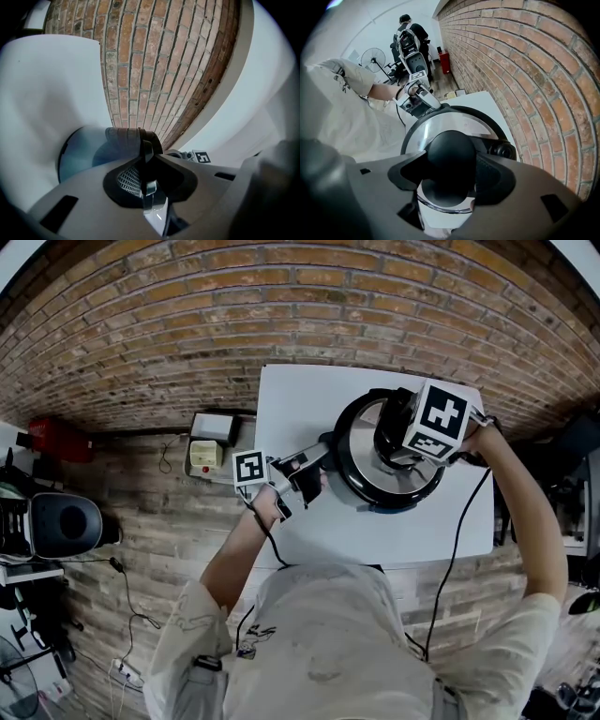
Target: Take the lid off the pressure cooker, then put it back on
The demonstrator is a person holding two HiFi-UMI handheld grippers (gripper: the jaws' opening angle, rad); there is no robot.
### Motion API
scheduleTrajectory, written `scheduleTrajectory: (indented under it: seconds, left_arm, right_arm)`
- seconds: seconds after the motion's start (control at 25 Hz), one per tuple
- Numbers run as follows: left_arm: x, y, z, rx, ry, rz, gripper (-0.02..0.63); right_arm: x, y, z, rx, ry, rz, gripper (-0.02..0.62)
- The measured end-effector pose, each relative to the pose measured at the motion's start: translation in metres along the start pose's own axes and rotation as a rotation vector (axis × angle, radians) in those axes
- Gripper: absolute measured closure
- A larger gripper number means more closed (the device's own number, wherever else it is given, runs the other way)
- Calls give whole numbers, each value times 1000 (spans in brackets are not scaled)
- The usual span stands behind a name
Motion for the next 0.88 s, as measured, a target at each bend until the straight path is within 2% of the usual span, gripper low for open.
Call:
scheduleTrajectory:
  seconds: [0.52,0.72,0.88]
  left_arm:
    - [1,2,0,8,0,-6,532]
    - [2,2,1,9,-5,-11,534]
    - [2,2,3,10,-7,-11,534]
  right_arm:
    - [2,0,0,-30,-60,-18,273]
    - [2,1,-3,-45,-130,-31,273]
    - [-2,1,-5,-48,-253,-88,273]
Point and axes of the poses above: the fingertips, and each gripper's own axes: y forward along the fingers, z to its right, x out of its underside, the point moved 10 cm from there along -y, backward along the fingers, and after that the axes turned 7 degrees about -x, right-handed, at the moved point
